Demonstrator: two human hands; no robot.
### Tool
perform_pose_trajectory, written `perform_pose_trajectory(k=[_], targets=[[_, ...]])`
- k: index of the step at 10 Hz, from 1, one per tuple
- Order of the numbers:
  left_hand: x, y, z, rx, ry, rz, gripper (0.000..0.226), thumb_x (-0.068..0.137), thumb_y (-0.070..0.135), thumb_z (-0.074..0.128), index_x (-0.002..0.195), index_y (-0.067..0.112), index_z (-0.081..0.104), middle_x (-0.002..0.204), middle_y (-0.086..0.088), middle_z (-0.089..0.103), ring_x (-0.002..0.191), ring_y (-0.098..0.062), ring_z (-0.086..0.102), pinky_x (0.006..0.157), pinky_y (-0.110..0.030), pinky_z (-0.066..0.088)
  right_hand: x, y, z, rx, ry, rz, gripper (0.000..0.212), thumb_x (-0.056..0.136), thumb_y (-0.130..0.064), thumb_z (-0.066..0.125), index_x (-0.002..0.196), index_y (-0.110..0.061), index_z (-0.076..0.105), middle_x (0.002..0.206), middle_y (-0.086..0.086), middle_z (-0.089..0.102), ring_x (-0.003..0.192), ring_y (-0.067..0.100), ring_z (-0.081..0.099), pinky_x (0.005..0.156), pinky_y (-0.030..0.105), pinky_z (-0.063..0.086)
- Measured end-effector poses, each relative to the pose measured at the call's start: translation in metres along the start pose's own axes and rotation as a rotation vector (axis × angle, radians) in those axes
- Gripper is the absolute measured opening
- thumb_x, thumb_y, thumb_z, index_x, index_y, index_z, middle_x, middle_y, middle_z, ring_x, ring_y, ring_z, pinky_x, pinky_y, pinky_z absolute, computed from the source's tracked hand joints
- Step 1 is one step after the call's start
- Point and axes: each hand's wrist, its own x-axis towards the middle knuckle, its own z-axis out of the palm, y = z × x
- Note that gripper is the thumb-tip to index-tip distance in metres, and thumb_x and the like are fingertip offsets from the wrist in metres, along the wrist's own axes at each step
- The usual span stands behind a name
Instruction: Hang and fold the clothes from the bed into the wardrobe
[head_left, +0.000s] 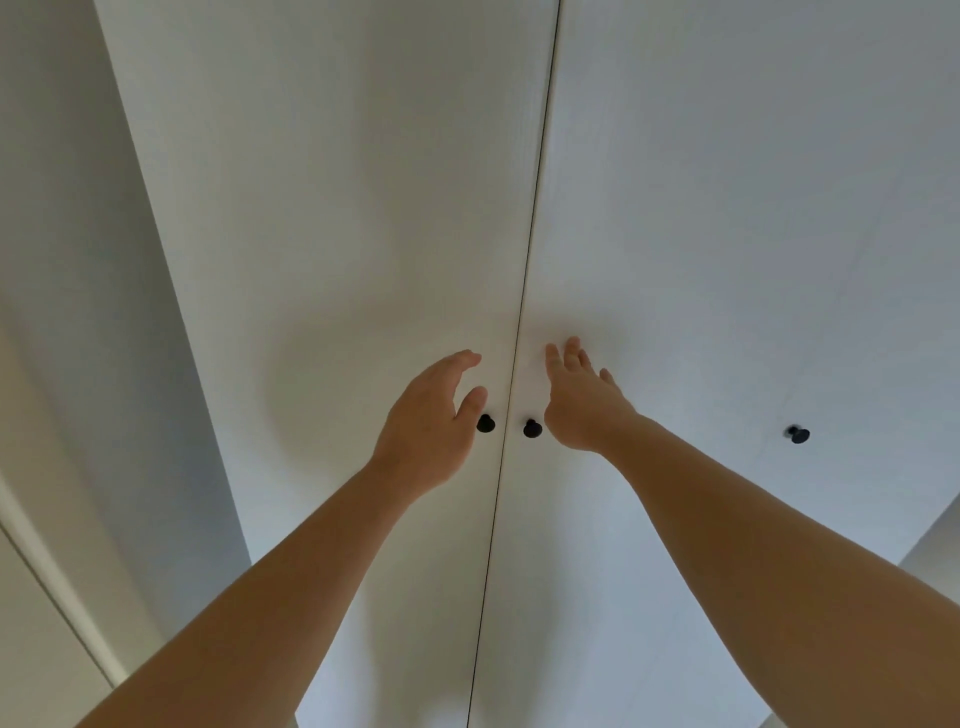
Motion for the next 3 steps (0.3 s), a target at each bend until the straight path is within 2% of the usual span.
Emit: perform_pose_trajectory(k=[2,3], targets=[[0.013,-0.009,-0.001,-0.025,-0.003,0.009,0.044,0.106,0.033,0.045,0.149,0.026,0.044,0.155,0.011,0.043,0.144,-0.007,0.036,0.12,-0.032,0.03,0.004,-0.004,-0.001,0.024,-0.007,0.0,0.088,0.095,-0.005,0.046,0.16,-0.013,-0.013,0.166,0.014,-0.023,0.155,0.026,-0.014,0.126,0.047,0.001],[0.006,-0.009,0.005,-0.002,-0.077,0.018,0.044,0.106,0.032,0.044,0.15,0.025,0.044,0.155,0.011,0.043,0.144,-0.007,0.036,0.12,-0.029,0.028,-0.006,0.005,-0.008,0.179,0.047,-0.015,0.077,0.096,0.0,0.037,0.163,-0.023,0.004,0.17,0.003,-0.002,0.156,0.021,0.009,0.125,0.038,0.018]])
